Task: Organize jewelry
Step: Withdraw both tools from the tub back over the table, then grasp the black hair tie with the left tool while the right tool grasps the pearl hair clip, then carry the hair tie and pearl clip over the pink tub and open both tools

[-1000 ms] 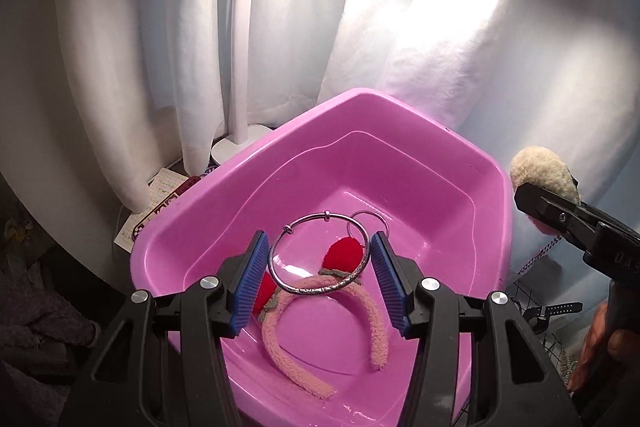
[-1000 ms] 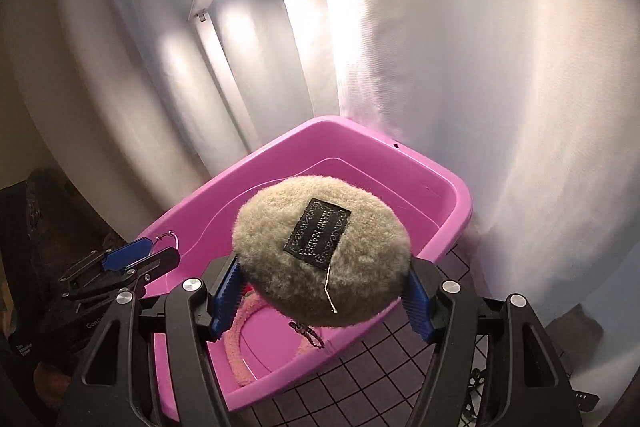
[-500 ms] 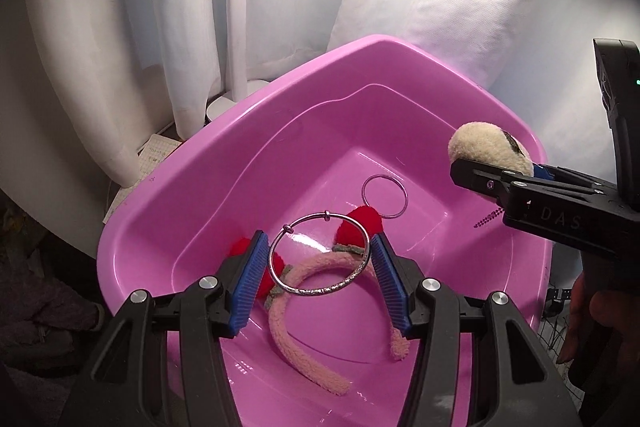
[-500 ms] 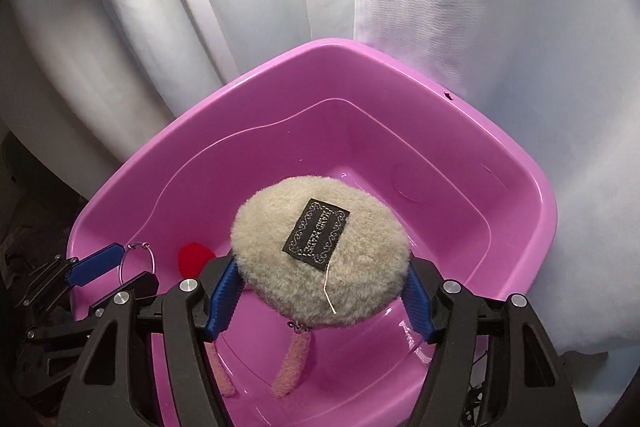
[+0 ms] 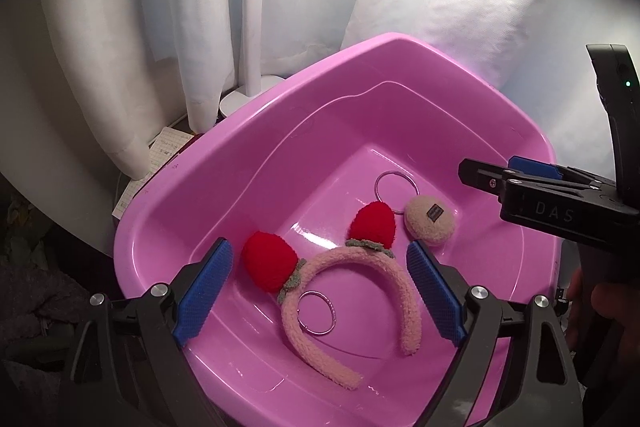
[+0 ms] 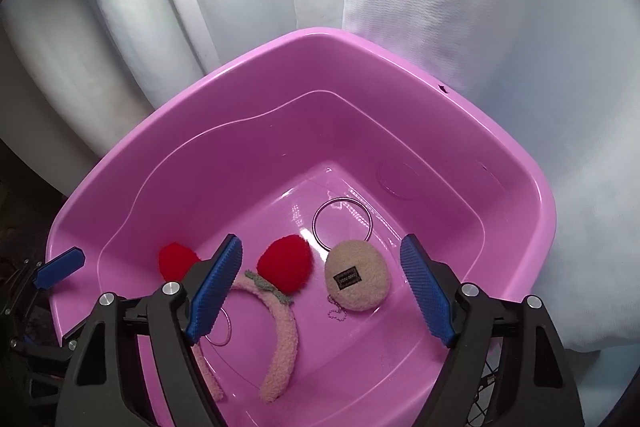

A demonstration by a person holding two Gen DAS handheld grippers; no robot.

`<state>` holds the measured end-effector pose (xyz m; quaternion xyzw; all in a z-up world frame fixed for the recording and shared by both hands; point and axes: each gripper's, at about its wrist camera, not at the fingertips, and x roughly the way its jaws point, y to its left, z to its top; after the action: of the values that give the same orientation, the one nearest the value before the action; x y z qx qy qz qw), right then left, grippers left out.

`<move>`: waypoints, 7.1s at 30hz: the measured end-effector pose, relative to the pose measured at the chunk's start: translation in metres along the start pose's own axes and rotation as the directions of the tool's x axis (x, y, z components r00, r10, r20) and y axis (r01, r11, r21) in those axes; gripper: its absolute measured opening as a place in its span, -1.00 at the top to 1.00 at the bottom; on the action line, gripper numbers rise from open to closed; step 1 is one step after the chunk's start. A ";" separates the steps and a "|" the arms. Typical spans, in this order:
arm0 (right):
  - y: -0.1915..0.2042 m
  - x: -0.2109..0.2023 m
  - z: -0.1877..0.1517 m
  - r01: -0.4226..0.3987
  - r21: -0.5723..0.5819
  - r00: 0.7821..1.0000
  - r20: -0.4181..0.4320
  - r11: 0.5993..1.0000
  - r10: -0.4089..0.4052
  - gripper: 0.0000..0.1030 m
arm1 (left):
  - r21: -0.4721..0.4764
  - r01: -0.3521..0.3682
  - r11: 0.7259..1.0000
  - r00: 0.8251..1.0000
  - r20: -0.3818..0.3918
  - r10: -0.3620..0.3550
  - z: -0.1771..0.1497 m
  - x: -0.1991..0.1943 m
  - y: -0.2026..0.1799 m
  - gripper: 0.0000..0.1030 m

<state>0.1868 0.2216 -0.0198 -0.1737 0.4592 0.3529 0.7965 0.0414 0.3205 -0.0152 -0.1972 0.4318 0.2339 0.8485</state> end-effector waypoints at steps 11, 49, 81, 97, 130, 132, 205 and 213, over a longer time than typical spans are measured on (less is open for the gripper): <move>0.002 -0.013 -0.007 0.001 0.006 1.000 0.023 1.000 -0.001 -0.51 | -0.005 -0.002 1.000 0.999 0.035 0.002 -0.006 -0.016 -0.002 -0.69; -0.083 -0.170 -0.247 -0.028 0.248 0.976 0.216 0.968 -0.027 -0.51 | 0.097 0.001 0.995 0.982 0.186 -0.019 -0.103 -0.121 -0.103 -0.87; -0.263 -0.208 -0.483 0.216 0.663 0.946 0.042 0.717 -0.323 -0.51 | 0.429 0.235 0.872 0.972 -0.096 -0.214 -0.251 -0.040 -0.305 -0.87; -0.307 -0.159 -0.483 0.212 0.664 0.938 0.067 0.717 -0.340 -0.51 | 0.391 0.220 0.894 0.976 -0.090 -0.201 -0.270 0.025 -0.340 -0.87; -0.328 -0.107 -0.468 0.300 0.522 0.924 0.049 0.798 -0.379 -0.51 | 0.341 0.133 0.931 0.991 -0.057 -0.121 -0.301 0.072 -0.382 -0.87; -0.328 -0.103 -0.467 0.319 0.512 0.920 0.036 0.798 -0.391 -0.51 | 0.341 0.126 0.932 0.992 -0.061 -0.112 -0.301 0.074 -0.383 -0.87; -0.139 -0.244 -0.263 -0.102 0.051 0.893 0.444 0.993 0.069 0.20 | 0.045 -0.037 0.998 0.948 0.317 0.021 -0.159 -0.164 -0.166 0.67; -0.052 -0.204 -0.145 -0.117 -0.005 0.890 0.443 0.993 0.107 0.20 | 0.033 -0.023 0.999 0.954 0.299 0.012 -0.075 -0.132 -0.064 0.66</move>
<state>0.0687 0.0166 0.0769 -0.0533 0.2792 0.4235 0.8602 -0.0385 0.1979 0.0608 -0.1405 0.3043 0.2608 0.9053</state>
